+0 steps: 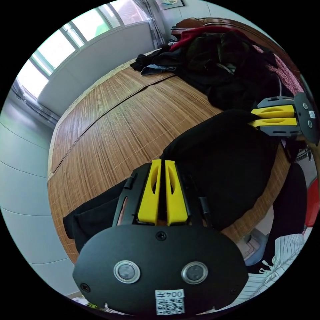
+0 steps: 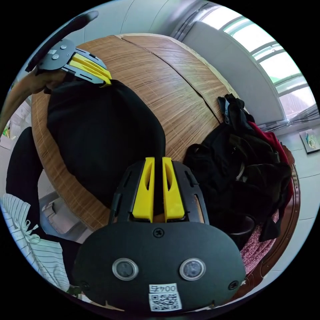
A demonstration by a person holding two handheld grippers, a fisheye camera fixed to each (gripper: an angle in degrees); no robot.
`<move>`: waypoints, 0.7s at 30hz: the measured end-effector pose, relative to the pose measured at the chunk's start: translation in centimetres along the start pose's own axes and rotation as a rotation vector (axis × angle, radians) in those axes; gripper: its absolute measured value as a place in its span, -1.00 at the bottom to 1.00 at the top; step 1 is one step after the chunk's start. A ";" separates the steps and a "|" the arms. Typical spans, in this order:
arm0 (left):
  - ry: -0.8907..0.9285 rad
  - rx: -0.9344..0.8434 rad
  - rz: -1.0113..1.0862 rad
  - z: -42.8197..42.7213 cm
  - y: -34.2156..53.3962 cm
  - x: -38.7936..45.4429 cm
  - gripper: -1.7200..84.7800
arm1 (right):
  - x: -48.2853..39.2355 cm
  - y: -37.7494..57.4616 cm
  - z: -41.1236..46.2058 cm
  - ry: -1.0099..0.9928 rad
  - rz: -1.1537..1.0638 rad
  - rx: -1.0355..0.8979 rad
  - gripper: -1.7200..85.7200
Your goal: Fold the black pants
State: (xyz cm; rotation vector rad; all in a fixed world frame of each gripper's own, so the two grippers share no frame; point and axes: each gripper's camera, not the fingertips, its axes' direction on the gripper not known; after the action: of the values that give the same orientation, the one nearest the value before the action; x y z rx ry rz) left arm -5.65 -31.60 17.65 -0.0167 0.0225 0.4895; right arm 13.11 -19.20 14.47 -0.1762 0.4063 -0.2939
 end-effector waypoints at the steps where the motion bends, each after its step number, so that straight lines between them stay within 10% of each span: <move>1: -0.002 -0.008 0.001 0.6 -0.1 0.2 -0.93 | -0.2 -0.1 0.7 -0.004 0.001 -0.008 -0.87; 21: -0.054 0.100 0.083 -12.8 6.4 4.3 -0.94 | -3.9 17.8 0.3 -0.101 0.071 0.008 -0.61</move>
State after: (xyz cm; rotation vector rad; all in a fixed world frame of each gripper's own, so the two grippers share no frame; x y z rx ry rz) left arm -5.10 -24.26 4.68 0.0959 -0.0054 0.5710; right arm 14.21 -1.15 12.16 -0.1682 0.3107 -0.2161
